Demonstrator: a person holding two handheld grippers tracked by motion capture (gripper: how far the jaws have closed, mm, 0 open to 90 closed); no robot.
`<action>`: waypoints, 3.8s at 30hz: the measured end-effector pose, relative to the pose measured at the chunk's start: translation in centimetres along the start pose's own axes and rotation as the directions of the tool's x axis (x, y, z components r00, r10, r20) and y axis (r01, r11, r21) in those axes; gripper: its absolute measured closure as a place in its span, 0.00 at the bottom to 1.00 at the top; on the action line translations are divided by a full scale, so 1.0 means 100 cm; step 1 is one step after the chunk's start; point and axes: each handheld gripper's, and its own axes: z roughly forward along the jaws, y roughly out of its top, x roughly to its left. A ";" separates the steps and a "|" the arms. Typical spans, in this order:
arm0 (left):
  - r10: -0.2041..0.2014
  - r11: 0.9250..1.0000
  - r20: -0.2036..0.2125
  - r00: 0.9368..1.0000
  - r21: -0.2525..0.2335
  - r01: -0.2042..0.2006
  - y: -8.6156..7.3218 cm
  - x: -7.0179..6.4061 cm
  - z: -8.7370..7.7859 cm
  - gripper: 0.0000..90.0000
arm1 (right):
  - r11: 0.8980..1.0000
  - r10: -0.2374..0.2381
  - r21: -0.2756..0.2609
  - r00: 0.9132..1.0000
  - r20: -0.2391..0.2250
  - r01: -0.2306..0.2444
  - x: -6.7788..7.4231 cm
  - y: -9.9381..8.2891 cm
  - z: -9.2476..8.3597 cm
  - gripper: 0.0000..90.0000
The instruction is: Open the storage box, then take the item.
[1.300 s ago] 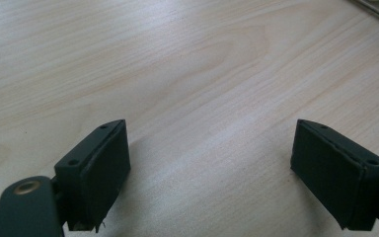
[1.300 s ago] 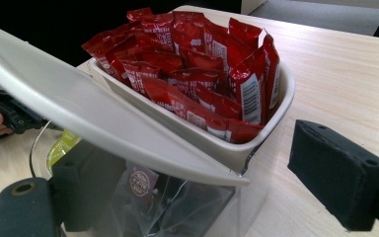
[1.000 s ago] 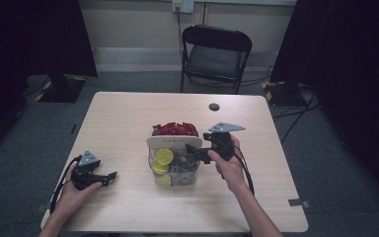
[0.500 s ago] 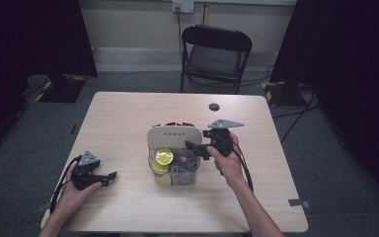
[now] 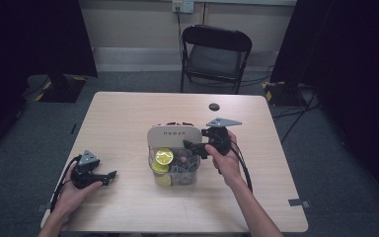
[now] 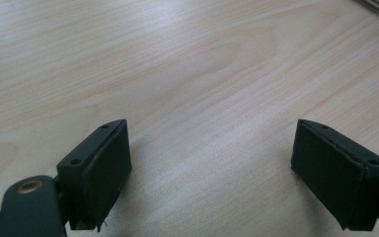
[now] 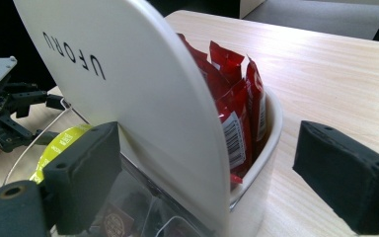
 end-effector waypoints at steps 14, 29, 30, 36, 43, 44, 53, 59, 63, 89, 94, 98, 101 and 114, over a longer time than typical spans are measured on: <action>-0.009 1.000 -0.023 1.000 0.000 0.009 0.004 -0.004 -0.009 0.21 | 1.000 -0.003 -0.017 1.000 0.005 0.003 0.001 0.001 -0.003 0.13; 0.022 0.996 0.031 0.999 -0.093 -0.020 0.026 -0.024 -0.020 0.23 | 1.000 -0.007 -0.011 1.000 0.011 0.007 0.001 0.001 -0.003 0.14; 0.020 0.994 0.039 0.999 -0.105 -0.016 0.027 -0.026 -0.020 0.23 | 1.000 -0.007 -0.011 1.000 0.011 0.007 0.001 0.001 -0.003 0.13; 0.044 0.992 0.062 0.997 -0.119 -0.036 0.032 -0.034 -0.023 0.23 | 1.000 -0.004 -0.009 1.000 0.012 0.004 0.001 0.001 -0.003 0.13; 0.064 0.989 0.087 0.994 -0.138 -0.051 0.037 -0.044 -0.029 0.23 | 1.000 0.000 -0.017 1.000 0.007 0.000 0.000 0.002 -0.004 0.13; 0.069 0.988 0.087 0.994 -0.144 -0.056 0.038 -0.045 -0.030 0.23 | 1.000 0.000 -0.016 1.000 0.005 0.000 0.000 0.002 -0.003 0.12; 0.119 0.978 0.108 0.987 -0.185 -0.098 0.055 -0.062 -0.034 0.23 | 1.000 0.003 -0.020 1.000 0.013 -0.002 0.002 0.001 -0.004 0.14; 0.171 0.969 0.113 0.979 -0.201 -0.146 0.066 -0.070 -0.035 0.23 | 1.000 0.001 -0.011 1.000 0.009 -0.001 0.002 -0.001 -0.001 0.14; 0.181 0.963 0.125 0.976 -0.225 -0.150 0.073 -0.077 -0.034 0.24 | 1.000 0.002 -0.010 1.000 0.008 -0.001 0.002 -0.001 -0.001 0.13; 0.190 0.947 0.209 0.959 -0.297 -0.123 0.105 -0.106 -0.035 0.25 | 1.000 -0.009 -0.009 1.000 0.023 0.009 0.002 0.000 -0.005 0.15; 0.197 0.945 0.229 0.953 -0.303 -0.123 0.112 -0.112 -0.032 0.28 | 1.000 -0.005 -0.007 1.000 0.019 0.005 0.000 0.000 -0.005 0.14; 0.213 0.941 0.257 0.942 -0.315 -0.127 0.118 -0.120 -0.029 0.32 | 1.000 -0.007 -0.007 1.000 0.020 0.007 0.000 0.000 -0.005 0.14; 0.224 0.943 0.277 0.935 -0.303 -0.136 0.119 -0.125 -0.022 0.36 | 1.000 -0.004 -0.010 1.000 0.022 0.004 0.000 0.000 -0.005 0.14; 0.223 0.957 0.282 0.933 -0.246 -0.154 0.120 -0.131 -0.003 0.43 | 1.000 -0.001 -0.011 1.000 0.021 0.001 -0.001 0.000 -0.007 0.14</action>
